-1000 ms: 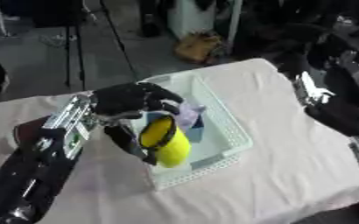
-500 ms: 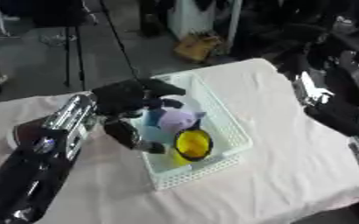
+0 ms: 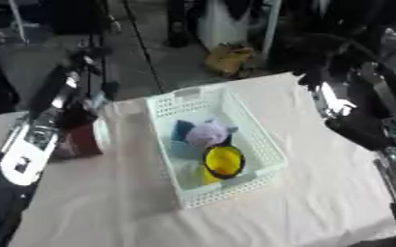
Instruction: Pick up objects on the table and place them in the box.
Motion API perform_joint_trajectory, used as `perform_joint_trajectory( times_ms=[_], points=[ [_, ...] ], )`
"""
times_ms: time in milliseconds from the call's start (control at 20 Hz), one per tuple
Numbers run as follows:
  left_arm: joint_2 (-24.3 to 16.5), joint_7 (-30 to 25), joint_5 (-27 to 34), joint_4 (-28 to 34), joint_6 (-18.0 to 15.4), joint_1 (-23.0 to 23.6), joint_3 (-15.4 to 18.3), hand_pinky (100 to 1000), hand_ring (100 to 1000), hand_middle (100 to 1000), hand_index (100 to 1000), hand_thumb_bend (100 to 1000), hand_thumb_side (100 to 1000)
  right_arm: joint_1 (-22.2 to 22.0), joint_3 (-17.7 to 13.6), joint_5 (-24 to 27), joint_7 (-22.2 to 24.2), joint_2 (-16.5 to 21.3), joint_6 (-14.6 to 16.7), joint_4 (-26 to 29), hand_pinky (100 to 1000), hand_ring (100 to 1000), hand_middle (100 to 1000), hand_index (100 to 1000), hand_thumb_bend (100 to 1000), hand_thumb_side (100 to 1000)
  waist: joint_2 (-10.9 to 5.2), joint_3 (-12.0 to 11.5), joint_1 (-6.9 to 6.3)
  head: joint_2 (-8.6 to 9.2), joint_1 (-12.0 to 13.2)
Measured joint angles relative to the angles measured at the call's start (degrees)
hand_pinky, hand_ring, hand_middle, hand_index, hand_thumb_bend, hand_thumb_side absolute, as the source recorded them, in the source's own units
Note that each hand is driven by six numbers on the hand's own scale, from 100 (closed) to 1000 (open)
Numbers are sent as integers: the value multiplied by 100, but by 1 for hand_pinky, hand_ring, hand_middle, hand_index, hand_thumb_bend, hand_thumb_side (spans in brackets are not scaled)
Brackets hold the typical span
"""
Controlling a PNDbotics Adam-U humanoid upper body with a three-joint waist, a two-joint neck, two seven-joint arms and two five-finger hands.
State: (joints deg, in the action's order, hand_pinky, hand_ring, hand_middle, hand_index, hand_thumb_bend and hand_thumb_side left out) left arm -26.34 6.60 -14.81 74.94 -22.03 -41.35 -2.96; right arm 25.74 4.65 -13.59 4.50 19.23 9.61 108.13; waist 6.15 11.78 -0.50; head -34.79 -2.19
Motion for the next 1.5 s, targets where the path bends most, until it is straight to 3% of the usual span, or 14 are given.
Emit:
perform_joint_trajectory(
  times_ms=[100,250,550,950,1500],
  points=[
    [-271,-54,1006,582,581,415,280,576,871,806,947,372,998,-82,-48,-16,-55,33,-13,-45,576,652,786,896,100,536,-53,-144,4,-38,-61],
    [-571,-20,2006,1297,1174,1241,712,548,852,795,949,352,1000,-182,-125,-55,-149,79,-35,-100,575,652,786,895,100,538,-104,-404,11,-84,-122],
    [-688,-209,2843,1950,1804,2563,1300,505,821,768,951,313,1000,-323,-270,-131,-370,122,-68,-192,573,652,786,895,100,547,-168,-731,13,-189,-116],
    [-302,-560,3021,2395,2005,3162,1762,484,797,738,942,292,1000,-385,-381,-197,-572,126,-98,-222,572,655,788,895,100,550,-170,-805,18,-367,-51],
    [3,-859,2714,2902,1901,3282,1830,488,793,735,939,300,973,-405,-396,-215,-672,126,-121,-222,572,655,788,894,100,542,-102,-751,28,-388,-53]
  ],
)
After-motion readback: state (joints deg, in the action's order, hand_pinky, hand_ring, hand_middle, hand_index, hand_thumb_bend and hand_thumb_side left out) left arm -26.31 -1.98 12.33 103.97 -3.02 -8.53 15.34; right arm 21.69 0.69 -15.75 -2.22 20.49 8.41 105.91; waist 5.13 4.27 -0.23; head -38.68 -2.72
